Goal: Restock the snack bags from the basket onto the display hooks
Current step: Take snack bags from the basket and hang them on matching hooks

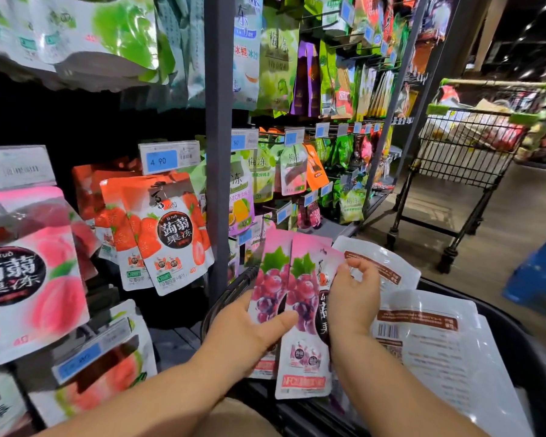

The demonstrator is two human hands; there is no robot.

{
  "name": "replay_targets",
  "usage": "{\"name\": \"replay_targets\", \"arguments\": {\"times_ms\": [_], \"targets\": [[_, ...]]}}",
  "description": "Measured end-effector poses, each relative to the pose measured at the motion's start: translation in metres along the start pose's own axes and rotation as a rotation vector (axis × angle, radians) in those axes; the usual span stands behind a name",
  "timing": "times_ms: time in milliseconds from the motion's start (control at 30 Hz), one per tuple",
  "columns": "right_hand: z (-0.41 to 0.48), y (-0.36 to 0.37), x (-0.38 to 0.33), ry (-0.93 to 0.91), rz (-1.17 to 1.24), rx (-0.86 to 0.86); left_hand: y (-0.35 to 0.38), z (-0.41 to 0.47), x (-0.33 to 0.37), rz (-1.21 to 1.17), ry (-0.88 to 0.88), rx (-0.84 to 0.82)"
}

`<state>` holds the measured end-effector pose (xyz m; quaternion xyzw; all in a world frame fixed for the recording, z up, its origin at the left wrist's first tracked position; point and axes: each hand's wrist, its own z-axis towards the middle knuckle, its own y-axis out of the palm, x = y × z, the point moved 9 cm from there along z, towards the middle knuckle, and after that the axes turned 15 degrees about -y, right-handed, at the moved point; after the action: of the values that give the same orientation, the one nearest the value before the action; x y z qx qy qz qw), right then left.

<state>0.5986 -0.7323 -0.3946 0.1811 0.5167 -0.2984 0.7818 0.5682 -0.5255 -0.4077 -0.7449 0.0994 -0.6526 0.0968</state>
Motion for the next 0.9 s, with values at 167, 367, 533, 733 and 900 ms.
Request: {"name": "replay_targets", "arguments": {"times_ms": [167,367,533,733,900], "targets": [[-0.005,0.003,-0.008,-0.039,0.033,0.008,0.007,0.001,0.001,0.029,0.035,0.0],[-0.001,0.006,-0.023,-0.059,0.127,0.026,-0.007,0.001,0.002,-0.055,0.01,0.087],[0.002,0.038,-0.052,-0.011,0.328,-0.16,-0.033,-0.002,0.011,-0.214,-0.045,0.128],[-0.024,0.087,-0.118,-0.069,0.472,-0.693,-0.101,-0.005,0.038,-0.392,-0.09,0.26],[-0.065,0.124,-0.154,-0.04,0.509,-1.023,-0.163,-0.02,0.072,-0.488,0.026,0.349]]}}
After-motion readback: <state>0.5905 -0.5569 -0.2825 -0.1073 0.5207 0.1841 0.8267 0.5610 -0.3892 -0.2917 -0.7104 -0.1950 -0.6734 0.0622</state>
